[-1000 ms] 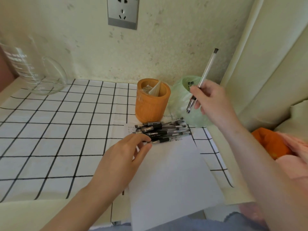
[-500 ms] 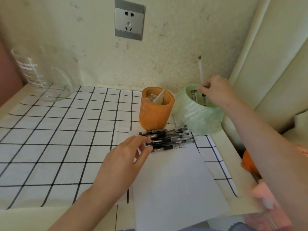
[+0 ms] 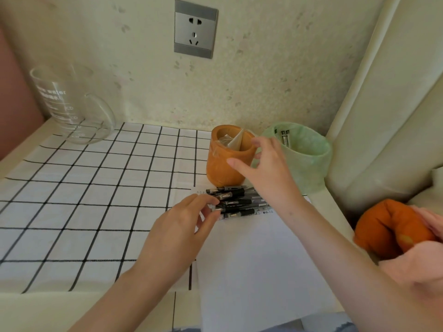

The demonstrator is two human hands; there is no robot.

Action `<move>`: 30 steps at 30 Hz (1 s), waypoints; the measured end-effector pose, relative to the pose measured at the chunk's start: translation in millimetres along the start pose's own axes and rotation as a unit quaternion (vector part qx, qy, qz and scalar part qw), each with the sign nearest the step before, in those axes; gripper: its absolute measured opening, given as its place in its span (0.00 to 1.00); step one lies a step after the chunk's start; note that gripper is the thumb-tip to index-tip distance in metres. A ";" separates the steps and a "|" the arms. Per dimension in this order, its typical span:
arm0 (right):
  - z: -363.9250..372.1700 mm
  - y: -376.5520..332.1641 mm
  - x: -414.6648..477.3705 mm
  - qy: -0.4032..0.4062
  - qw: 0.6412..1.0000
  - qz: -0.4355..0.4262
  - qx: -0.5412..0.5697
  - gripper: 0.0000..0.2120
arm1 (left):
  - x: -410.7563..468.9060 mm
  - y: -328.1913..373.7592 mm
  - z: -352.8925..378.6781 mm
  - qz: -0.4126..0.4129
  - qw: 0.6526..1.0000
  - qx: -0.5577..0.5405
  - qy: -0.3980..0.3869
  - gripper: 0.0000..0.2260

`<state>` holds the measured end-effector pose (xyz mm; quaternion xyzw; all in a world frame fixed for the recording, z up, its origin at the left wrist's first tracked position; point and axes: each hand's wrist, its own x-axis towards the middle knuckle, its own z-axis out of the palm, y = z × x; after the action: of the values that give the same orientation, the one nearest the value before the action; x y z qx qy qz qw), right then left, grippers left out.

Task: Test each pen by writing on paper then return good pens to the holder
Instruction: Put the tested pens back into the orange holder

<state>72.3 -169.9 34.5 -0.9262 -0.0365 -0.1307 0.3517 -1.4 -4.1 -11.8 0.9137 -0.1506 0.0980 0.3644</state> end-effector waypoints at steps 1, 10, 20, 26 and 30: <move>3.3 0.1 -0.2 0.014 1.000 0.010 0.004 0.31 | -0.1 -0.3 -0.2 0.000 1.000 0.001 0.001 0.12; 41.4 4.3 15.6 0.039 0.990 0.101 0.089 0.53 | 0.0 -2.4 -2.9 -0.008 1.000 -0.002 0.010 0.11; 50.2 2.5 19.4 0.111 0.975 0.062 0.182 0.45 | 1.6 -6.9 -8.8 0.013 0.997 -0.005 0.079 0.11; 17.5 -40.0 -9.8 0.087 0.957 0.003 0.275 0.42 | -1.6 0.2 -24.2 0.040 0.974 -0.020 0.223 0.13; 18.0 -57.4 -52.9 0.003 0.957 0.000 0.290 0.42 | -8.6 7.8 -33.6 0.037 0.966 -0.056 0.249 0.14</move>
<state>16.1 -113.6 44.2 -0.7840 -0.0716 -0.1173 0.6054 -14.4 15.6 14.7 0.8324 -0.0942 0.3271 0.4373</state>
